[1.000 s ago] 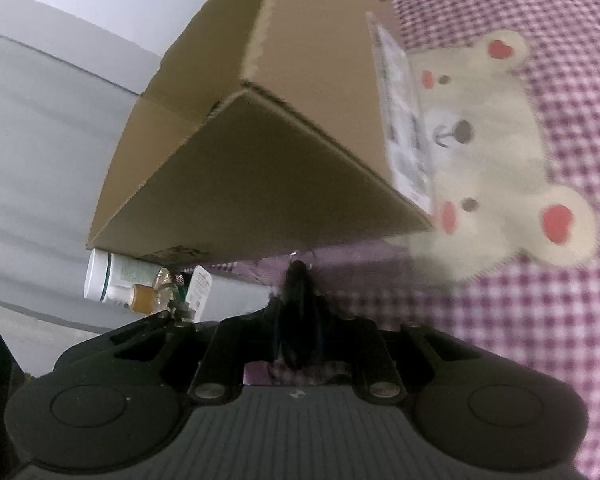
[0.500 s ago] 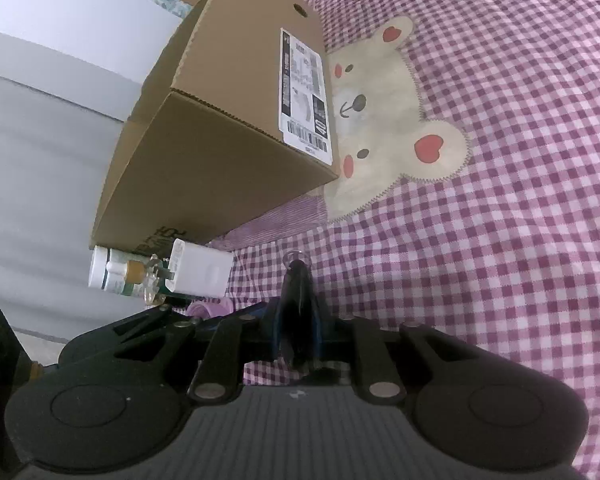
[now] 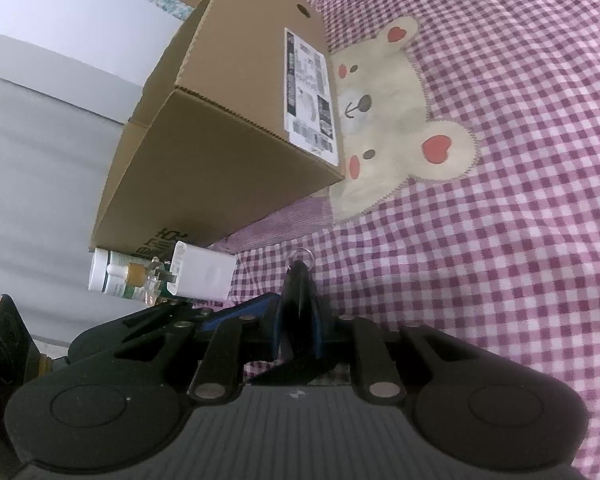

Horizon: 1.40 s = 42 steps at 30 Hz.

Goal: Organize rigid objects

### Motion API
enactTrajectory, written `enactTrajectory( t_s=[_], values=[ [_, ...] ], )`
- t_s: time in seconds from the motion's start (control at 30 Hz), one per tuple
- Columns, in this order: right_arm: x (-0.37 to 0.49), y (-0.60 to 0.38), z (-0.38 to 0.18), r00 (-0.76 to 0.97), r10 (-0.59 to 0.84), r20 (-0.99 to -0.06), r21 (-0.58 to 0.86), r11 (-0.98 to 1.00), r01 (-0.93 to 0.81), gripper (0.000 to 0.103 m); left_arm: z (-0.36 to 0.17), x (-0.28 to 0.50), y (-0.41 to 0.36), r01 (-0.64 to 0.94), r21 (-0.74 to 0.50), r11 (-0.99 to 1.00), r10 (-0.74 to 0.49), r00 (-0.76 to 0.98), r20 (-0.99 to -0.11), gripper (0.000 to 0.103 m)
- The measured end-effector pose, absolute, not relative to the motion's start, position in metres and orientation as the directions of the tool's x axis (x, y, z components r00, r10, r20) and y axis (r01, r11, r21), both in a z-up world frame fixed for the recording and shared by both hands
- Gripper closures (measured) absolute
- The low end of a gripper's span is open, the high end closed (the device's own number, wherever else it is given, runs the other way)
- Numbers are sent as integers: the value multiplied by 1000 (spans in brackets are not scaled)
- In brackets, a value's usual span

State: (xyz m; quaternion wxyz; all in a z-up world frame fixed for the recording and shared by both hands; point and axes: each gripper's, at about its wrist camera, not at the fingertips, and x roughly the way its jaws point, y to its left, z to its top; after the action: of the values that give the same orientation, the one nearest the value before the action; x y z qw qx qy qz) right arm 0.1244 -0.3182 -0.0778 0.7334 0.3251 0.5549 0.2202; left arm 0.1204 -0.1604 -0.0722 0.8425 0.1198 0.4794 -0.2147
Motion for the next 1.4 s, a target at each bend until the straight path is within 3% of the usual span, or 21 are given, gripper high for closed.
enactTrajectory(
  t_s=[0.13, 0.33, 0.9, 1.13, 1.4],
  values=[
    [123, -308, -78, 323, 676, -662, 715, 699, 4, 86, -70, 120, -158, 463, -2, 886, -244, 463, -852, 58],
    [114, -307, -71, 351, 690, -633, 738, 674, 6, 87, -63, 115, -155, 455, 1, 891, -237, 466, -853, 68],
    [98, -272, 39, 474, 659, -584, 650, 729, -213, 88, 27, 78, -120, 401, -2, 916, -289, 656, -697, 68],
    [155, -210, 81, 444, 709, -547, 619, 700, -356, 88, 74, 101, -70, 296, 18, 955, -214, 731, -648, 68],
    [263, -136, 50, 272, 760, -591, 691, 650, -315, 88, 73, 181, -7, 179, 8, 984, -115, 663, -740, 68]
  ],
)
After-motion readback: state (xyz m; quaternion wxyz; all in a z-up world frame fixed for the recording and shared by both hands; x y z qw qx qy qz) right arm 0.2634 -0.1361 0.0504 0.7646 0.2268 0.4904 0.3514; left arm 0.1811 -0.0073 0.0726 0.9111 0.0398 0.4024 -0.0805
